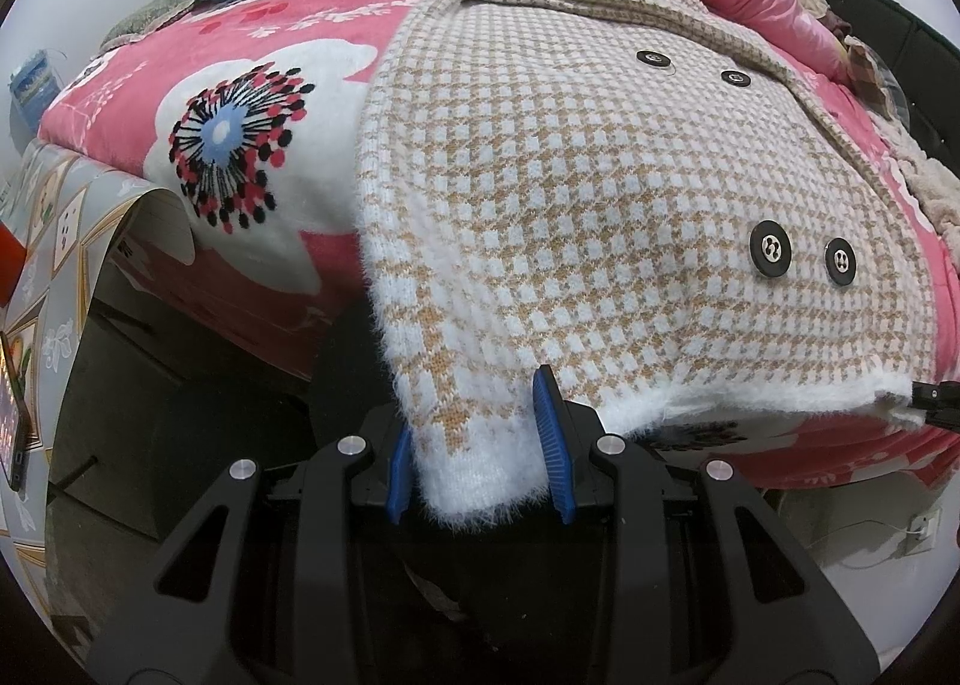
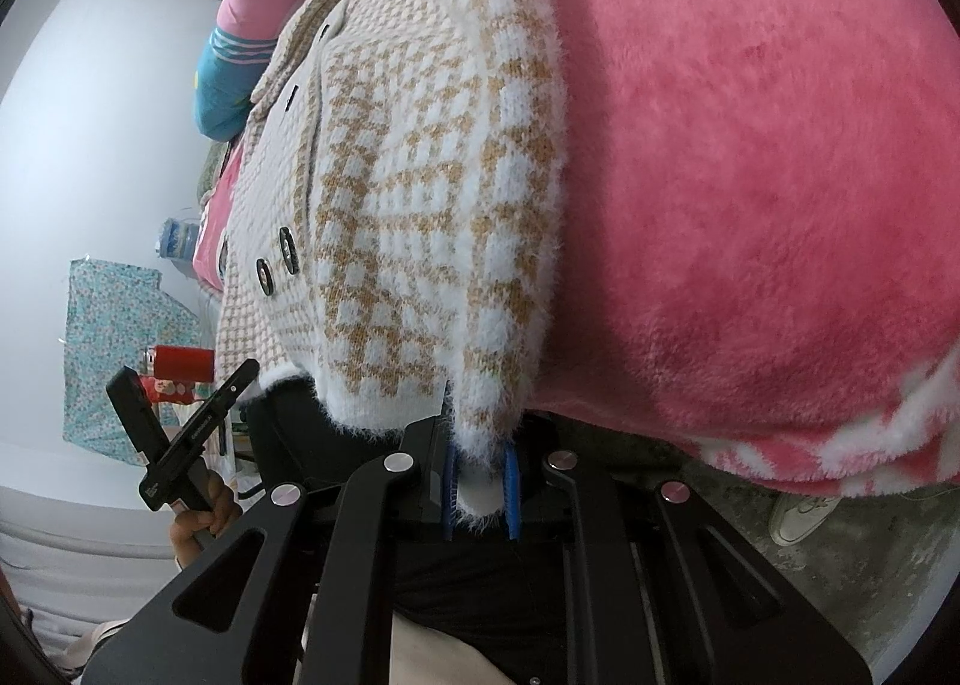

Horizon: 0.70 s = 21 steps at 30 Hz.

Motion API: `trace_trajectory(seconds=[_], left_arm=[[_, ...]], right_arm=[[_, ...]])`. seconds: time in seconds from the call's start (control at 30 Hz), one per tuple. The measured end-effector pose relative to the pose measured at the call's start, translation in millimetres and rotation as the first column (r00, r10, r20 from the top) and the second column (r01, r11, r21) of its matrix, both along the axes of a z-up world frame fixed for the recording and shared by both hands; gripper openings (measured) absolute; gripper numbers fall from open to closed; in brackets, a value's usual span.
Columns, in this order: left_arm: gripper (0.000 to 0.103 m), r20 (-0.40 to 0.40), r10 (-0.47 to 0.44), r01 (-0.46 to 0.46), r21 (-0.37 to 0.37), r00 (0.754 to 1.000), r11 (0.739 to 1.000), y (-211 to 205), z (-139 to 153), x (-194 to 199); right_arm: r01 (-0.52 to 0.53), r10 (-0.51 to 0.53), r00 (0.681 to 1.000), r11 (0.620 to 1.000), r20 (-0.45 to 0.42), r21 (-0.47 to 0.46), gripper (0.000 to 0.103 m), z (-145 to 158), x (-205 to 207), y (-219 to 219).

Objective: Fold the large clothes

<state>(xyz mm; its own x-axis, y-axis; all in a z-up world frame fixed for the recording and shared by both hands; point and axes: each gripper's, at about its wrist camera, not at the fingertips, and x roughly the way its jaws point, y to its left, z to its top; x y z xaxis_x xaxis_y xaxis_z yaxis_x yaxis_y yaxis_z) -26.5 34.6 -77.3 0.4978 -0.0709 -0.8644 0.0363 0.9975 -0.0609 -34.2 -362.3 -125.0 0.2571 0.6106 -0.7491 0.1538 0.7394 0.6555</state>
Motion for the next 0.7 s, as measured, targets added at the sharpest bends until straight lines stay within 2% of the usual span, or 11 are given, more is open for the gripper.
trace_trajectory(seconds=[0.7], left_arm=[[0.034, 0.001, 0.001, -0.001, 0.002, 1.000, 1.000, -0.8, -0.3, 1.6]], right_arm=[[-0.002, 0.002, 1.000, 1.000, -0.005, 0.022, 0.012, -0.5, -2.9, -4.0]])
